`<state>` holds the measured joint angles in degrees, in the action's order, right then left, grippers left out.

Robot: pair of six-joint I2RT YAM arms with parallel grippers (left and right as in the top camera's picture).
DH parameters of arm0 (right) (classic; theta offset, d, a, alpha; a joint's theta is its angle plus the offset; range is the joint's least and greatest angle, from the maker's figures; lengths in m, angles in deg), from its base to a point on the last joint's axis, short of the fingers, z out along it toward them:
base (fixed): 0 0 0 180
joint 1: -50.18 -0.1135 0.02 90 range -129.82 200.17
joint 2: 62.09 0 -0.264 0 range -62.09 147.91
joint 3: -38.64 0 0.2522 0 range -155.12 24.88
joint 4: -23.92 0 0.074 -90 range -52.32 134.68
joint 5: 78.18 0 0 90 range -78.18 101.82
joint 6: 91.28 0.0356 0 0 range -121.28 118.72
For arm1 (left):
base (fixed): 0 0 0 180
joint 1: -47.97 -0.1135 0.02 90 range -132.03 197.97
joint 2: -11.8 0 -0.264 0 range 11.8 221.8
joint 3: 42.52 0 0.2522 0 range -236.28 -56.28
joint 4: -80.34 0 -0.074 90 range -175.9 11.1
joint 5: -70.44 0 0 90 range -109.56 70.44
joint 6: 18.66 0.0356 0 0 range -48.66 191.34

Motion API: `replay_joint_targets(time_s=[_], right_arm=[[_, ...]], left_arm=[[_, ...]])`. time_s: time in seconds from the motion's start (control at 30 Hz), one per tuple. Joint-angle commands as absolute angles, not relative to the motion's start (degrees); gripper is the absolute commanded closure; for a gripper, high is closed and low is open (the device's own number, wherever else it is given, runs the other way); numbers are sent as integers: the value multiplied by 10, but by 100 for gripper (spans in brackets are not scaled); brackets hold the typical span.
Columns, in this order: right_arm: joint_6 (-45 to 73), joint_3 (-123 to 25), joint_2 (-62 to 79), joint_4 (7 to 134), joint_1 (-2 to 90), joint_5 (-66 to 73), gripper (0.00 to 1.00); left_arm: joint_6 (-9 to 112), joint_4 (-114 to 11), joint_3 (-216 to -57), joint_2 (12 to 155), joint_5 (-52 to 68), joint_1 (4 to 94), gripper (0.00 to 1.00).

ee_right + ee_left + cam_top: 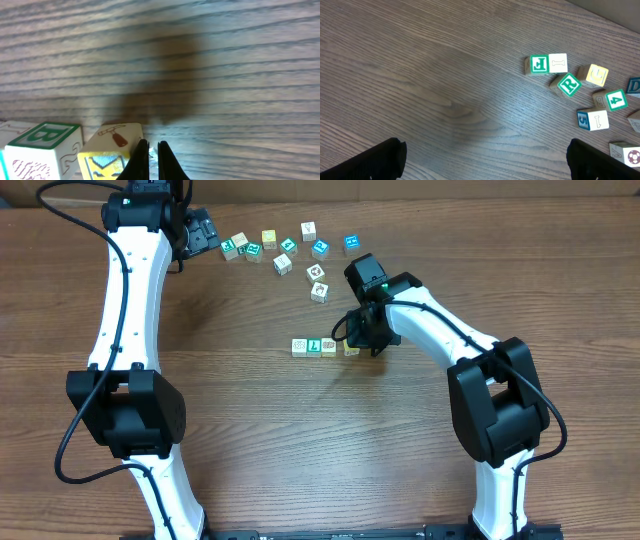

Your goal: Form a horizontal line

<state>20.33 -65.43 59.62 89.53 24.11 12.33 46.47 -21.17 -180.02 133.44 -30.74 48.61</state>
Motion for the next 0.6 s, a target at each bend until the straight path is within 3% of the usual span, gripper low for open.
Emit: replay_joint_targets(time_s=[0.0, 0.57], right_arm=[[197, -651, 603, 892, 231, 137, 96], [201, -651, 604, 892, 231, 139, 96]], left_arm=[[471, -212, -1808, 1332, -309, 486, 0], [471, -212, -1808, 1332, -309, 486, 0]])
